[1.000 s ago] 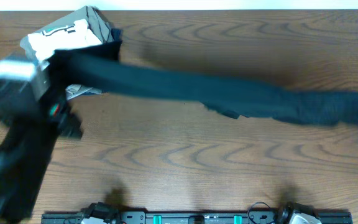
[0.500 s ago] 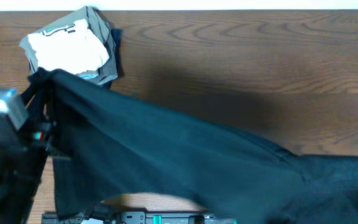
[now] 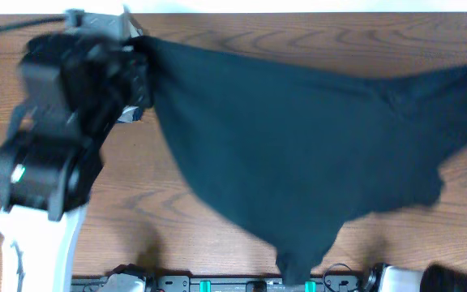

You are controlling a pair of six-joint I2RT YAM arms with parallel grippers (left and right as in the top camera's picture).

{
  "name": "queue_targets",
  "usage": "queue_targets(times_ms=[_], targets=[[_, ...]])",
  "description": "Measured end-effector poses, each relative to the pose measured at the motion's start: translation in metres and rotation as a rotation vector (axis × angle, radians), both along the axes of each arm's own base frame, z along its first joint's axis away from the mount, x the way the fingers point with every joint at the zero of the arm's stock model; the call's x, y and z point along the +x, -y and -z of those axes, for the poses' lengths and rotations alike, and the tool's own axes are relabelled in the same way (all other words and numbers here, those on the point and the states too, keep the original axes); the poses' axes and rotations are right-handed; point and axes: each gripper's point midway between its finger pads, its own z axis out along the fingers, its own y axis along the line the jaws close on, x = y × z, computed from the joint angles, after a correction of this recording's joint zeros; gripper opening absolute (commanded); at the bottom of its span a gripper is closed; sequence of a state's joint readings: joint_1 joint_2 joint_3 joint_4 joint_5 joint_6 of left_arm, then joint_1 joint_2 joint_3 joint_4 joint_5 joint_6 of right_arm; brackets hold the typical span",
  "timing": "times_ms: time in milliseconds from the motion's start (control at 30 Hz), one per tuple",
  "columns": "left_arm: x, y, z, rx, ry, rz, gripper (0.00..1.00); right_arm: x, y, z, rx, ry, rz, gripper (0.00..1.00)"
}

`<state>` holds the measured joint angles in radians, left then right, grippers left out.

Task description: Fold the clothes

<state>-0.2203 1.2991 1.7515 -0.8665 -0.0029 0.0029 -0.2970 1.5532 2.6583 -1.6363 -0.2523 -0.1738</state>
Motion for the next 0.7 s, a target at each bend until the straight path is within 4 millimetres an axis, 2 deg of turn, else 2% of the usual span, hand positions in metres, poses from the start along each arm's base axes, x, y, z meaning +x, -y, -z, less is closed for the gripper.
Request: queue_targets(times_ms=[233, 467, 533, 600, 667, 700], targets=[[0.059, 0.014, 0.055, 0.024, -0.116, 0.003, 0.06, 0.095, 0.023, 0.082, 0.075, -0.242, -0.046, 0.01], [0.124, 0.029, 0.119, 0.038, -0.179, 0.003, 0.06, 0.19, 0.048, 0.17, 0.119, -0.358, -0.067, 0.01], [0.142, 0.033, 0.139, 0.041, -0.194, 0.003, 0.06, 0.211, 0.052, 0.195, 0.14, -0.38, -0.08, 0.01], [0.154, 0.035, 0.159, 0.046, -0.217, 0.003, 0.06, 0.224, 0.053, 0.215, 0.161, -0.403, -0.092, 0.01], [0.16, 0.037, 0.173, 0.051, -0.236, 0.003, 0.06, 0.232, 0.054, 0.232, 0.177, -0.427, -0.099, 0.01], [0.162, 0.037, 0.177, 0.052, -0.239, 0.003, 0.06, 0.232, 0.053, 0.235, 0.181, -0.431, -0.101, 0.01]])
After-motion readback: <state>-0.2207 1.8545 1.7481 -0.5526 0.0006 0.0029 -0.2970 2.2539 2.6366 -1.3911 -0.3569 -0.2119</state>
